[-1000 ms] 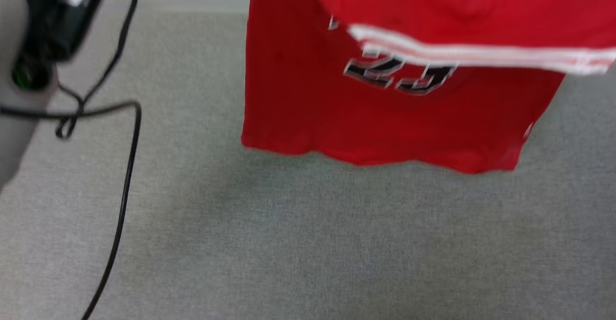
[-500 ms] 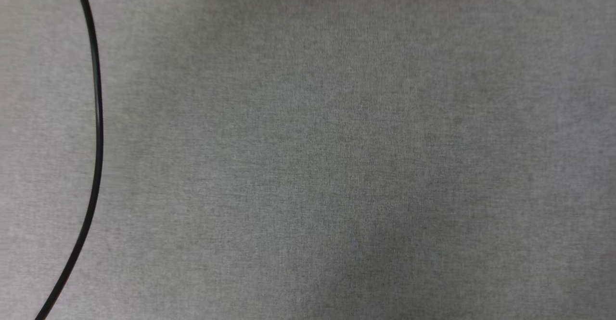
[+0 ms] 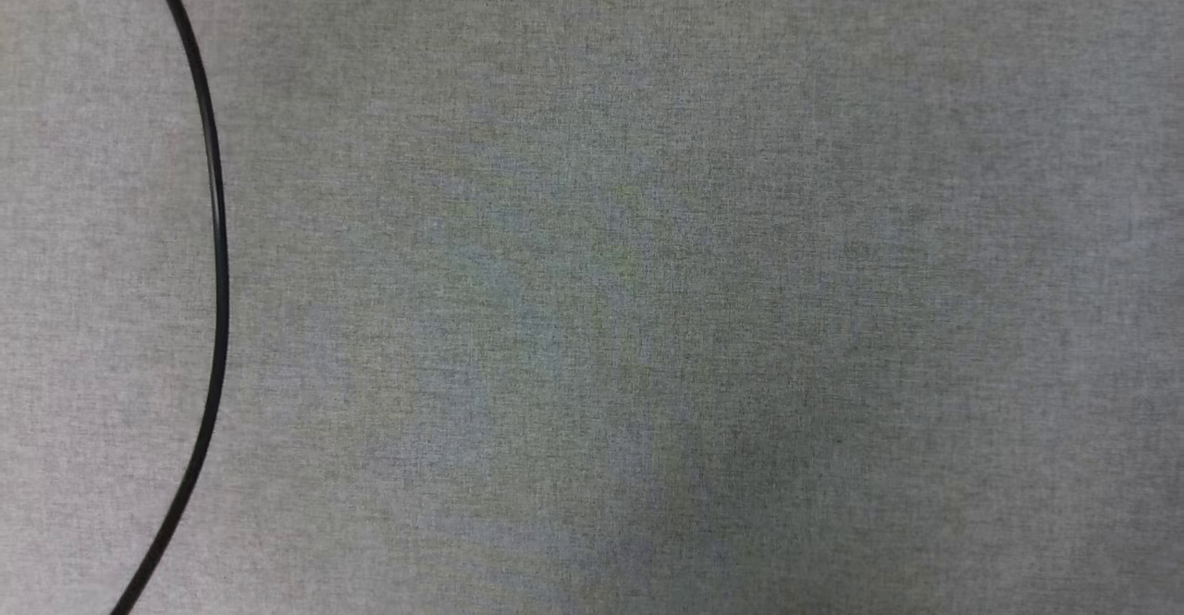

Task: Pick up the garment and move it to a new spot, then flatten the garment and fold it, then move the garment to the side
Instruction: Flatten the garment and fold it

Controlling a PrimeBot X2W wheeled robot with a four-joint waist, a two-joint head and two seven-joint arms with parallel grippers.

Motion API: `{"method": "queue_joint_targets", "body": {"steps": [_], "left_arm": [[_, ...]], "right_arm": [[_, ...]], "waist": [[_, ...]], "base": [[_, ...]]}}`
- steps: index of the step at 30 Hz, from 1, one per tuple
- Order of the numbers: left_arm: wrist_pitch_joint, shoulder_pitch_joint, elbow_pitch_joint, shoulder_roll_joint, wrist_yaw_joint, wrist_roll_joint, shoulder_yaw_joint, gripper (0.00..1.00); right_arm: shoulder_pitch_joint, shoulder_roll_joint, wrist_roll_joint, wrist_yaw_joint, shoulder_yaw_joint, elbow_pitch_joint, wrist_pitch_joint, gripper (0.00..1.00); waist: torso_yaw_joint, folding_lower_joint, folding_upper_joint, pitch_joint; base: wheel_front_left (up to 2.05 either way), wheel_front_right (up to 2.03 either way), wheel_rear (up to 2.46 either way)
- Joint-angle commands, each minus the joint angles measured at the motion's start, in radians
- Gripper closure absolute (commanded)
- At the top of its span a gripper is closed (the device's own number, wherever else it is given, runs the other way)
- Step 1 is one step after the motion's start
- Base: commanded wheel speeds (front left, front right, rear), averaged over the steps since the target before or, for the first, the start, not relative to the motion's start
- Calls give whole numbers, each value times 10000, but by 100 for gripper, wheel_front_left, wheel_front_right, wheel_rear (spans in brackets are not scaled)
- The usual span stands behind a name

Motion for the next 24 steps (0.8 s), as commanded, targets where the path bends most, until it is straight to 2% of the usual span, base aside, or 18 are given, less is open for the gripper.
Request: {"method": "queue_joint_targets", "body": {"steps": [1, 8, 16, 20, 24], "left_arm": [[-90, 274, 54, 42, 2, -18, 26, 100], [-307, 2265, -722, 243, 331, -85, 132, 100], [-344, 5810, -2595, 790, 1326, -547, 487, 100], [-341, 7688, -3641, 1071, 1904, -779, 516, 100], [-314, 9479, -4350, 1078, 2347, -1001, 325, 100]], "right_arm": [[282, -7, 58, -15, 130, 104, -144, 100], [1649, -176, 658, -15, 725, 361, -1034, 100], [4229, -178, 1227, -15, 1333, -50, -1765, 100], [5633, -182, 1441, -15, 1359, -378, -2043, 100], [7413, -298, 1541, -15, 1199, -770, -2304, 100]], "waist": [[-18, -1, 0, -62], [-85, -1, 0, -718], [-100, -1, 0, -1738], [-86, -1, 0, -2273], [54, -1, 0, -2884]], "base": [[0, 0, 0], [0, 0, 0], [0, 0, 0], [0, 0, 0], [0, 0, 0]]}}
